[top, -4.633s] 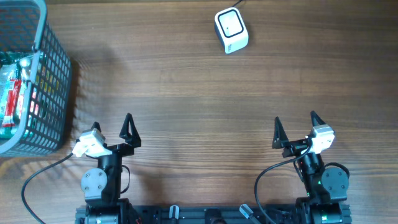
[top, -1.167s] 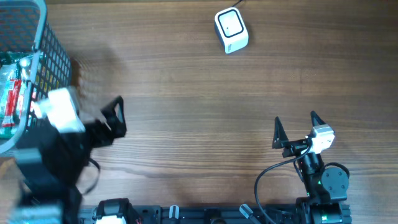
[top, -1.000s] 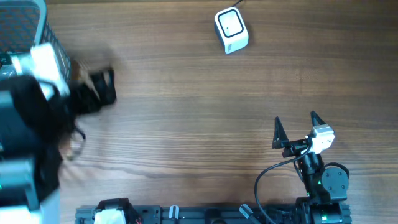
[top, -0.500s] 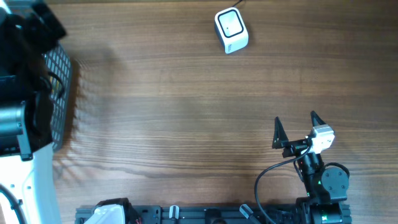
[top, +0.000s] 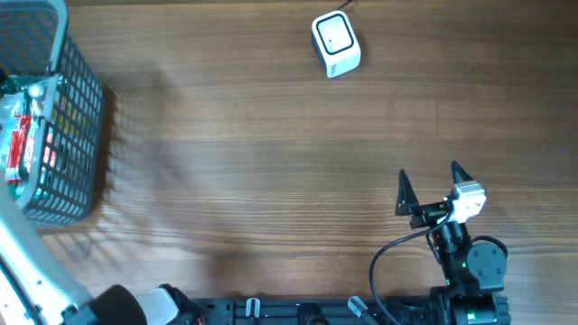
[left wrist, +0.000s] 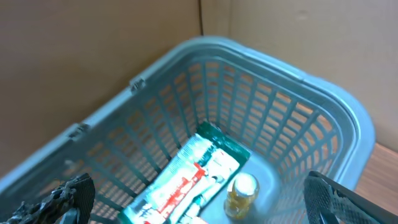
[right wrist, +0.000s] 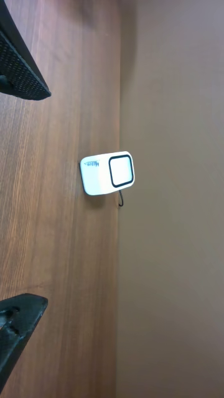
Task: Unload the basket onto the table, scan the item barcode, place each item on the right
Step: 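Reach the left gripper into the basket toward the yellow oil bottle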
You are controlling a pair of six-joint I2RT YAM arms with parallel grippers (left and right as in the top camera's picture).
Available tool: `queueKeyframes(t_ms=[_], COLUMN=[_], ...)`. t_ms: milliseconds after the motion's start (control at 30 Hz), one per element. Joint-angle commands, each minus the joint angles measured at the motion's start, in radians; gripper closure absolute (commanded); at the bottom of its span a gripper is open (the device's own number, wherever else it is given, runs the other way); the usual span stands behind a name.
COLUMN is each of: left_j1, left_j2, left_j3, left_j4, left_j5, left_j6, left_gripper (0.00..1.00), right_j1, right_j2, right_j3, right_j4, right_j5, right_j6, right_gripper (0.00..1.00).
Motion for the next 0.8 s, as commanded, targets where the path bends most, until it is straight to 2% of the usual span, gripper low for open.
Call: queueKeyframes(t_ms=[0,133,300,500,567,700,767], left_j1=[0.095,0.129,0.129,0.129,0.129,0.125,0.125], left_j2=[0.049,0.097,0.198,0.268,0.268,0.301,0.335], left_j3=[0.01,0.01,0.009,0.009,0.009,0.008,0.008], left_j4=[-0.019,-0.008,-0.026,-0.037,-0.039,-0.036,-0.035], left_j5=[0.156,0.17,0.225,0.399,0.416,0.416,0.416], left_j6=[-0.07,-0.06,0.071,0.063,0.071,0.239,0.251], left_gripper=[0.0,0.0,0.02,0.0,0.0,0.07,0.07], right_j1=[-0.005,-0.005,-0.005,-0.005,-0.005,-0.005,-0.005], right_j2=[-0.008,-0.008,-0.008,-0.008,-0.008,-0.008,-0.008], right_j3=[-0.001,-0.001,-0.001,-0.001,-0.001,-0.001,-0.001], right_j4=[0.003,0.003,0.003,0.003,0.003,0.003,0.003], right_j5=[0.002,0.002,0.002,0.002,0.002,0.002,0.002], right_j6=[-0.003,-0.003,-0.003,-0.003,-0.003,-0.003,-0.003], right_gripper=[0.0,0.0,0.0,0.0,0.0,0.0,0.0])
